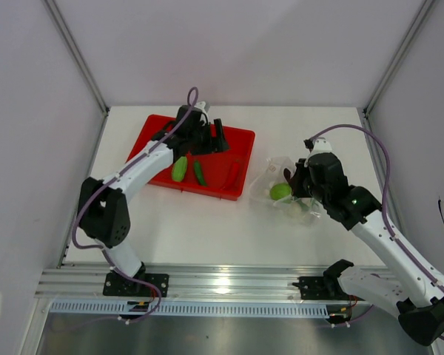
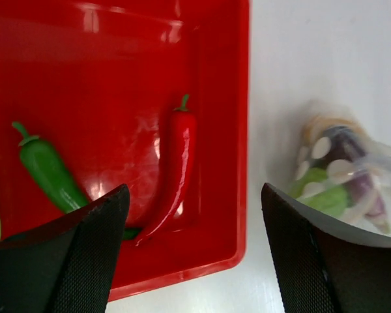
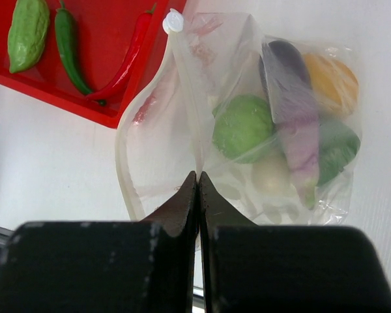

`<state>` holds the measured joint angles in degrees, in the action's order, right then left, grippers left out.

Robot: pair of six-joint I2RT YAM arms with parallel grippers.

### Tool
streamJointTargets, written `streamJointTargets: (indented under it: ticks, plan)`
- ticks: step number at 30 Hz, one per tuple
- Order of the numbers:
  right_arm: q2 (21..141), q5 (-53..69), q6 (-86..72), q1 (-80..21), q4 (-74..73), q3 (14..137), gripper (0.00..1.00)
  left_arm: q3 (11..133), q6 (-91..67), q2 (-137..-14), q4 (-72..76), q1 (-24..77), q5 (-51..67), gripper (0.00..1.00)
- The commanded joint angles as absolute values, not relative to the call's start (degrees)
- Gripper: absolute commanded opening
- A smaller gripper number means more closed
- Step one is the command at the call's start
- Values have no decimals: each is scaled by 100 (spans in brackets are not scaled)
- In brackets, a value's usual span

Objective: Place the food in the zip-top bag and seal the zipper
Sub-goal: Place the fake vegetable in the zipper food storage bag, then pick up the fake vegetable from the bin.

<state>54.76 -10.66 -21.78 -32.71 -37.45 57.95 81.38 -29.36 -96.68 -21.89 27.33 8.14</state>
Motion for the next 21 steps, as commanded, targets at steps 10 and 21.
streamJointTargets:
  ticks: [10,21]
  plan:
    - [5511,-1151,-2022,-3234,-3507,5827,0,8596,-2663,-10696,-2857,2970,721,69]
    - [5476,-1108,-2092,-3234,-3480,5757,0,9271,-2821,-11434,-3252,3313,44,60]
